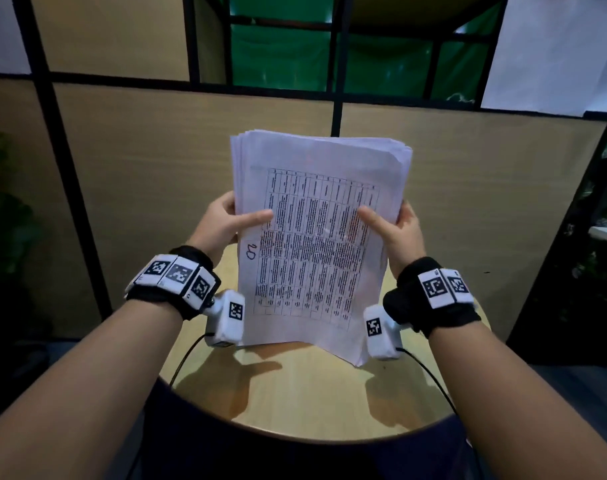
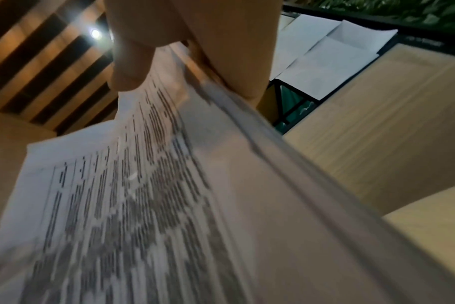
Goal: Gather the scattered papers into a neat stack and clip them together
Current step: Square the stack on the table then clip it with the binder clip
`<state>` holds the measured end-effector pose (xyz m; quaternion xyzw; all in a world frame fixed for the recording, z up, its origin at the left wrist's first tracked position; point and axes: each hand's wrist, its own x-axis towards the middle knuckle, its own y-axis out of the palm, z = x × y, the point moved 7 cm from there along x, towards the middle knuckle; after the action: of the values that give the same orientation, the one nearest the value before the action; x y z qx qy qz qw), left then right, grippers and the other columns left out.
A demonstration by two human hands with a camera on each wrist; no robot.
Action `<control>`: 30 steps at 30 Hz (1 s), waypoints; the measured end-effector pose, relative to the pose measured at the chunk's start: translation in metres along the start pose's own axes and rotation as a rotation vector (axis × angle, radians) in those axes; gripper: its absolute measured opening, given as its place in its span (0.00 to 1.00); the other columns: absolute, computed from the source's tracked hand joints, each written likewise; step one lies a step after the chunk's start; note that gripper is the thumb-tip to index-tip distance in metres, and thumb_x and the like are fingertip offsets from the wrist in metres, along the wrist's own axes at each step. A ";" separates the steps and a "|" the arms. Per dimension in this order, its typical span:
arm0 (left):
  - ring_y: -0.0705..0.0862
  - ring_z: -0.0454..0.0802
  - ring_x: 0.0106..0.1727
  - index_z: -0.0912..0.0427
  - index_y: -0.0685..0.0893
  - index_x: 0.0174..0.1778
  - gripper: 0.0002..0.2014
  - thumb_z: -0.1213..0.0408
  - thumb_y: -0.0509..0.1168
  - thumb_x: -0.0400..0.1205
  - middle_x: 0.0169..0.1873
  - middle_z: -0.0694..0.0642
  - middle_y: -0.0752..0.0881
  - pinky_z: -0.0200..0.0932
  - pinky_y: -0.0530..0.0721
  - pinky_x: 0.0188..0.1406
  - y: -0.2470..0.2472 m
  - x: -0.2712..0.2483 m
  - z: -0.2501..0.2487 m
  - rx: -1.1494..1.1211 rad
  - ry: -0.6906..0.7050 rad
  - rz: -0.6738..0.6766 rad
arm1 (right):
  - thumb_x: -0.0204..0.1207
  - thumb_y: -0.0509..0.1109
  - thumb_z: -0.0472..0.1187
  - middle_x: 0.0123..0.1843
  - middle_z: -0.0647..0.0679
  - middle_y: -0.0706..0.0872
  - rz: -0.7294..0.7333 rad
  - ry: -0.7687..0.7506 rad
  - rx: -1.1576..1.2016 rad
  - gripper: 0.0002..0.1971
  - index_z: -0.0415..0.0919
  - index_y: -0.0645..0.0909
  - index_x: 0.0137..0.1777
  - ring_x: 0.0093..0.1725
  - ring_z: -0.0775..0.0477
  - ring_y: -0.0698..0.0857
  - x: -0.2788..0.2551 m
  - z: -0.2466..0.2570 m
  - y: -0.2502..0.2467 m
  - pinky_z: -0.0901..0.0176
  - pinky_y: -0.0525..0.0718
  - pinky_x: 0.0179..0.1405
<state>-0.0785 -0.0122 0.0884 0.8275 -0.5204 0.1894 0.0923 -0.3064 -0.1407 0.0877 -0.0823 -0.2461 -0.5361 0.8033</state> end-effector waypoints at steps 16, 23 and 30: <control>0.79 0.58 0.69 0.49 0.56 0.79 0.64 0.45 0.83 0.48 0.72 0.62 0.72 0.62 0.80 0.65 0.016 0.015 -0.055 -0.022 0.170 -0.078 | 0.72 0.74 0.53 0.59 0.51 0.81 -0.040 -0.385 -0.301 0.31 0.62 0.64 0.73 0.59 0.55 0.82 0.025 0.083 0.012 0.58 0.81 0.63; 0.81 0.56 0.62 0.35 0.81 0.51 0.15 0.46 0.70 0.69 0.56 0.47 0.81 0.67 0.80 0.62 0.019 0.009 -0.089 0.163 0.358 -0.116 | 0.76 0.71 0.42 0.44 0.55 0.86 -0.013 -0.440 -0.234 0.03 0.51 0.85 0.43 0.42 0.73 0.82 0.028 0.093 0.017 0.70 0.81 0.48; 0.85 0.43 0.43 0.46 0.84 0.42 0.06 0.58 0.73 0.71 0.44 0.46 0.85 0.46 0.88 0.42 0.004 0.011 -0.088 0.078 0.422 -0.177 | 0.74 0.73 0.41 0.40 0.56 0.87 -0.087 -0.442 -0.149 0.02 0.49 0.85 0.42 0.38 0.68 0.83 0.029 0.092 0.006 0.68 0.83 0.43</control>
<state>-0.0970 0.0082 0.1733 0.8151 -0.4072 0.3691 0.1833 -0.3208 -0.1255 0.1815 -0.2461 -0.3788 -0.5558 0.6979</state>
